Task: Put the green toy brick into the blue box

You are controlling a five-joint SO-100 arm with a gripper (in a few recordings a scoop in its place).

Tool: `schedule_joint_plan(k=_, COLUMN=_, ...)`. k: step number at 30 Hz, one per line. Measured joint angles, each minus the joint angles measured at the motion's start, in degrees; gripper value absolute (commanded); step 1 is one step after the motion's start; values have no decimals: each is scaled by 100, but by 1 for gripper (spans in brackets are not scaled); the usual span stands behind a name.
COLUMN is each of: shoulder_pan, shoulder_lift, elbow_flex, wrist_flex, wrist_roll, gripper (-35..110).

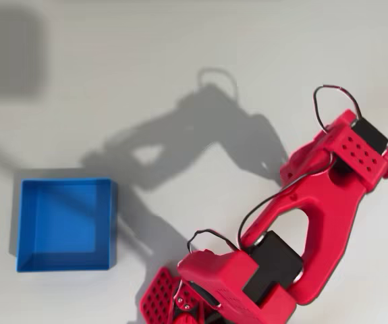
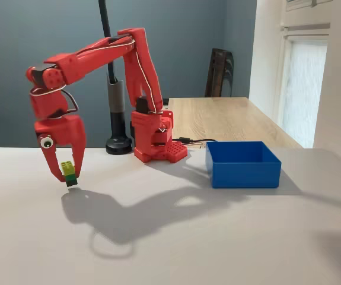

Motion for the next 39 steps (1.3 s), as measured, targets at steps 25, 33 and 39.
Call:
schedule_joint_plan(k=25, shoulder_pan=-4975, shoulder_lift=1213, elbow_flex=-492, wrist_flex=1591, wrist_roll=-193, gripper=0)
schedule_joint_plan(k=33, shoulder_pan=-6653, shoulder_lift=1222, elbow_flex=-404, wrist_flex=1793, wrist_roll=229, gripper=0)
schedule_joint_plan(k=39, shoulder_pan=-7594, shoulder_lift=1230, elbow_flex=-308, wrist_flex=1793, wrist_roll=563, gripper=0)
